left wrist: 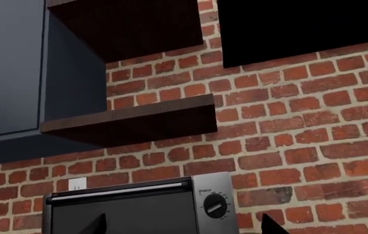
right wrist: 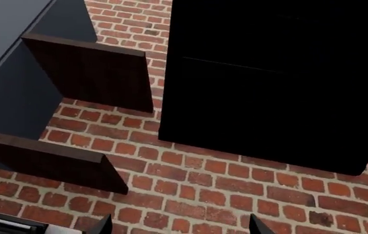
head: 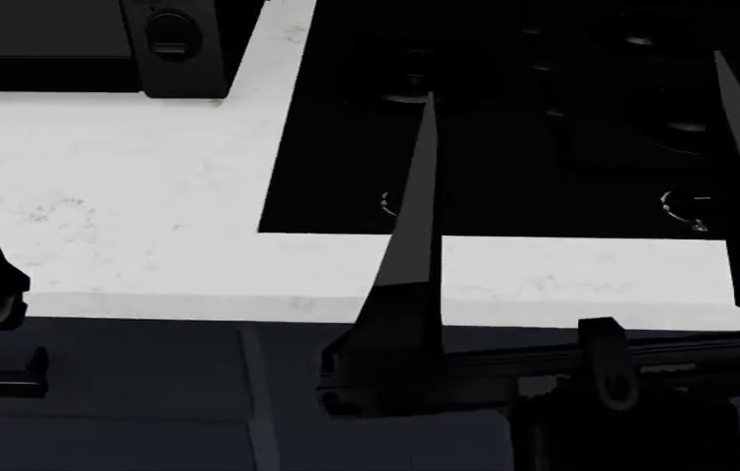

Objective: Decrease the toaster oven temperature.

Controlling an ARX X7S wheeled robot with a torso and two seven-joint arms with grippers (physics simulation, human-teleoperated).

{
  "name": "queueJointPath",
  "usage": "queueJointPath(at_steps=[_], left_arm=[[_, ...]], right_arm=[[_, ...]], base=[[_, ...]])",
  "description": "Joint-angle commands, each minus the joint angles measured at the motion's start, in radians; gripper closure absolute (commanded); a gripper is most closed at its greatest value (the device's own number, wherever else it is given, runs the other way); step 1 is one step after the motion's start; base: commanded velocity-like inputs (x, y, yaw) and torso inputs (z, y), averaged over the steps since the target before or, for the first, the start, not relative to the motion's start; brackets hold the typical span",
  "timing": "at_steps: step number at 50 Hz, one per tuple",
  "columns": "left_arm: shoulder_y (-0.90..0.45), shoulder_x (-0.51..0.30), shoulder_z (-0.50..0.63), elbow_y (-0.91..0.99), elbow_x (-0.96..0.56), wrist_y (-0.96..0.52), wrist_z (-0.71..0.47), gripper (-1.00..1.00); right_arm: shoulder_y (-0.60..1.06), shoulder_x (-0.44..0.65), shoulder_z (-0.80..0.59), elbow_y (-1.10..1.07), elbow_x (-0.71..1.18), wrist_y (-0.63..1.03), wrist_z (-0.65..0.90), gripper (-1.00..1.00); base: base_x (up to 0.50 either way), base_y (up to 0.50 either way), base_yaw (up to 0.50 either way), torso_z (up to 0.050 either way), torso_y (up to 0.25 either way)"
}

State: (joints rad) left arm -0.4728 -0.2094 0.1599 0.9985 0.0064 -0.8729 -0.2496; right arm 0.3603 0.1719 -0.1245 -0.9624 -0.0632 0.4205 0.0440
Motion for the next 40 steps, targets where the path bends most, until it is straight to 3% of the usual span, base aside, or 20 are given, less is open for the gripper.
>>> queueJointPath(at_steps=[1, 10, 15, 40], left_arm=[[0.035, 0.008, 0.009, -0.094, 0.034, 0.068, 0.028, -1.00], [0.036, 0.003, 0.006, -0.093, 0.028, 0.067, 0.025, -1.00], [0.038, 0.002, 0.001, -0.099, 0.022, 0.073, 0.023, -1.00], [0.028, -0.006, 0.014, -0.088, 0.011, 0.061, 0.014, -1.00]], right_arm=[[-0.001, -0.012, -0.017, 0.044, -0.008, -0.016, -0.020, -1.00], [0.006, -0.008, -0.027, 0.043, -0.024, 0.002, -0.002, -1.00], [0.024, -0.035, -0.003, 0.020, 0.003, 0.080, 0.015, -1.00], [0.016, -0.003, -0.012, 0.012, 0.033, 0.068, 0.043, -1.00]], base=[[0.00, -0.50, 0.00, 0.000, 0.000], [0.00, -0.34, 0.00, 0.000, 0.000], [0.00, 0.00, 0.00, 0.000, 0.000], [0.00, 0.00, 0.00, 0.000, 0.000]])
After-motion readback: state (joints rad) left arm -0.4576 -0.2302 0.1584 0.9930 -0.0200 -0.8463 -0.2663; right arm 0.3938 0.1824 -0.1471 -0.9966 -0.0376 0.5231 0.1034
